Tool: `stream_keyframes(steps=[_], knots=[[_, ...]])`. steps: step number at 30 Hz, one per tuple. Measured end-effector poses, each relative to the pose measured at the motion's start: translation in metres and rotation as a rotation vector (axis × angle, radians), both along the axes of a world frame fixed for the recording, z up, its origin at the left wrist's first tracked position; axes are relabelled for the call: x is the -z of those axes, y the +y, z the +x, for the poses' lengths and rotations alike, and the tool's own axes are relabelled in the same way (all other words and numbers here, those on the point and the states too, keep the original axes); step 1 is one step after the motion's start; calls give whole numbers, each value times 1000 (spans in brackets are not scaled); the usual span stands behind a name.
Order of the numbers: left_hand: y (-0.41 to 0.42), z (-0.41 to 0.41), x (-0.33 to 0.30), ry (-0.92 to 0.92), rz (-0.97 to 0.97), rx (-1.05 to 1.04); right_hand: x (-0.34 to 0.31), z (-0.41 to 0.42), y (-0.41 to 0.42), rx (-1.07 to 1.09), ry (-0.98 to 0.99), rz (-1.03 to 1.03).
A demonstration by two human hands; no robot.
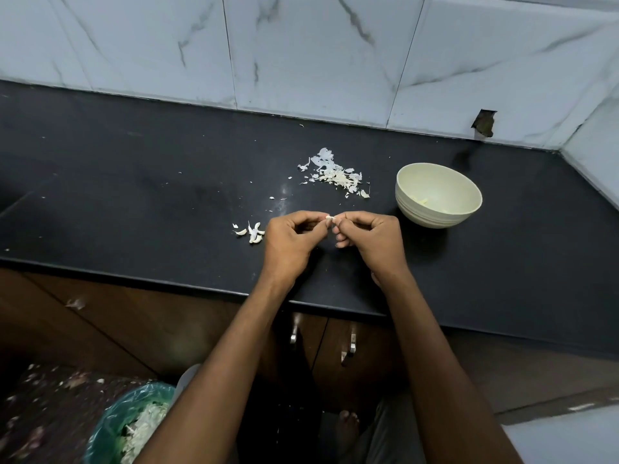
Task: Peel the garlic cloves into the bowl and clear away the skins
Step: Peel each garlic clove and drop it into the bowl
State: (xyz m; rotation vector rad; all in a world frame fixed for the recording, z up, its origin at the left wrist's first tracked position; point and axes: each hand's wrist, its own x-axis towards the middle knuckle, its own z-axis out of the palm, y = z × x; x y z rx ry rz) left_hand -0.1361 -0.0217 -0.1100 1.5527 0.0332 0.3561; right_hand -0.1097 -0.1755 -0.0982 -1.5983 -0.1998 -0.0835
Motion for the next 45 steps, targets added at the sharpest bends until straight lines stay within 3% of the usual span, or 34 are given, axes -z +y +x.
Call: stream_keyframes(steps=[9,19,27,45], knots=[[0,0,-4,3,-189,25,5,5,-1,97,26,8],[1,7,2,82,-160,-12,1,2,1,41,58,48],[3,6,1,52,-144,209,-7,-2,-4,4,70,180],[5,4,0,19,-194,288,-10,-3,-10,-152,148,281]])
